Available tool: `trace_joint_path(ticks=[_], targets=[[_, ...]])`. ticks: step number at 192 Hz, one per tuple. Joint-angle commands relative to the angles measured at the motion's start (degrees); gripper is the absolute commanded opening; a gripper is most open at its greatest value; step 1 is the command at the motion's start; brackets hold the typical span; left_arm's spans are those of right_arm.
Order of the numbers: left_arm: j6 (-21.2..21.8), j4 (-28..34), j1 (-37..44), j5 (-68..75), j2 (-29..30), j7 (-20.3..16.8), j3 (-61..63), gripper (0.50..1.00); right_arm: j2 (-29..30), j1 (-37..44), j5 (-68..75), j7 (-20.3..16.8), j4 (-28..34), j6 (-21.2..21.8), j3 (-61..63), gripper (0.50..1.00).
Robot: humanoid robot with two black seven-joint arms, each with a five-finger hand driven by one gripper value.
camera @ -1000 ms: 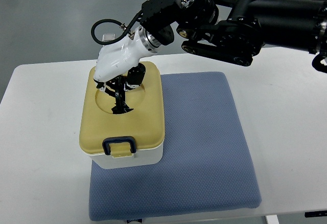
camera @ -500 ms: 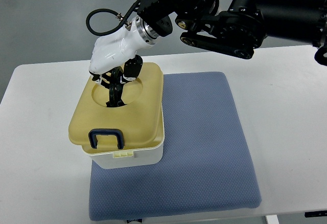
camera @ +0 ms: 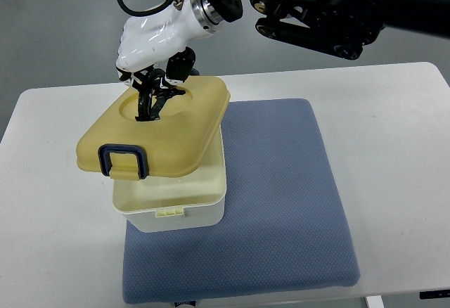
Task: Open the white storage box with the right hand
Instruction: 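Lift the yellow lid straight up off the white box with the right hand, then carry the lid away from the box and lower it onto the cushion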
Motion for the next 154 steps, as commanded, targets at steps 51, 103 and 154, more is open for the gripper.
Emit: trace_joint_path(ticks=[51,103,154], targets=[[0.0,0.0,0.1,0.0,0.0,0.0,0.0,1.0,-6.5,1.5,0.2,0.0,0.0,-0.1,0.1,0.5],[0.0,0.0,0.0,0.0,0.0,0.0,0.0,1.0,-13.2,2.9,0.0,0.0,3.6,-2.4,-0.1,0.5],[0.0,0.0,0.0,0.0,0.0,0.0,0.0,1.0,-20.9,2.2,-0.1,0.0,5.7,-3.7,-0.7,0.5]])
